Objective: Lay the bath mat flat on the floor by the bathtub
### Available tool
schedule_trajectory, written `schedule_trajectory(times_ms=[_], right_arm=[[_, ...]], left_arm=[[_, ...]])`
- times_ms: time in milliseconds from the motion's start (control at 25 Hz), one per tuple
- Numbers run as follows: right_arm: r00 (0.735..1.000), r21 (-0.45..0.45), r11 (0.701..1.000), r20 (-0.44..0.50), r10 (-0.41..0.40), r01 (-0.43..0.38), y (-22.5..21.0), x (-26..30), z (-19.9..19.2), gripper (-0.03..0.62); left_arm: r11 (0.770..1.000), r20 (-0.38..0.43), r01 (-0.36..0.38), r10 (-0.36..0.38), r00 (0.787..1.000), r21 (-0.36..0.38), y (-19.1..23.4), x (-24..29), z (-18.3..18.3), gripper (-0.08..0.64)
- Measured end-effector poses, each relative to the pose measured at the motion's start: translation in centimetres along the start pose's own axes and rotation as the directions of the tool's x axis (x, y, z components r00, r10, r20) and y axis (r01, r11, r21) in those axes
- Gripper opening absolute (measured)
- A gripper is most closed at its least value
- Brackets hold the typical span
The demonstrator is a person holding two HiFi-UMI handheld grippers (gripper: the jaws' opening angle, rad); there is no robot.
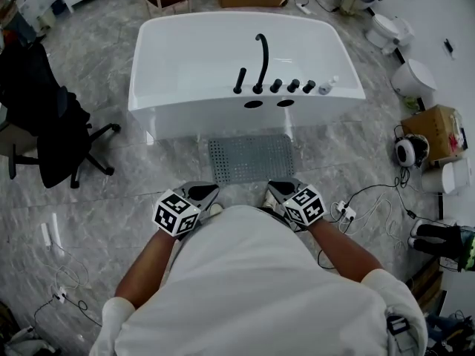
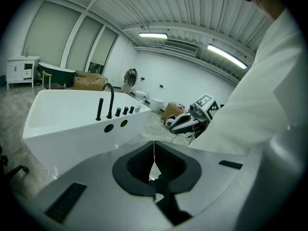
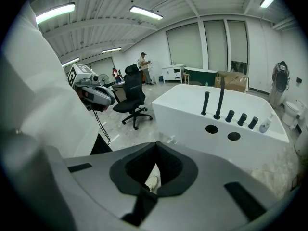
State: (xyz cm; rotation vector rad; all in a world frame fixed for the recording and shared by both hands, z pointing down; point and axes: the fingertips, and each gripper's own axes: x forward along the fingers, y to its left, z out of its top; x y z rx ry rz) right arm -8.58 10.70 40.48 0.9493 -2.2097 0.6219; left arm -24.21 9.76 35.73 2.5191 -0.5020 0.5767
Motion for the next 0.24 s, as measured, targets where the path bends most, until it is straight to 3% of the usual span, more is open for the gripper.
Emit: schedule_trajectory(times_ms=[240], right_arm=[[1.000, -0.006, 1.000, -0.011, 0.005, -0.005, -0.30, 0.67, -0.18, 0.008]], left_arm=[[1.000, -0.007, 0.001, -0.001, 1.000, -0.007, 0.45, 0.46, -0.27, 0.018]])
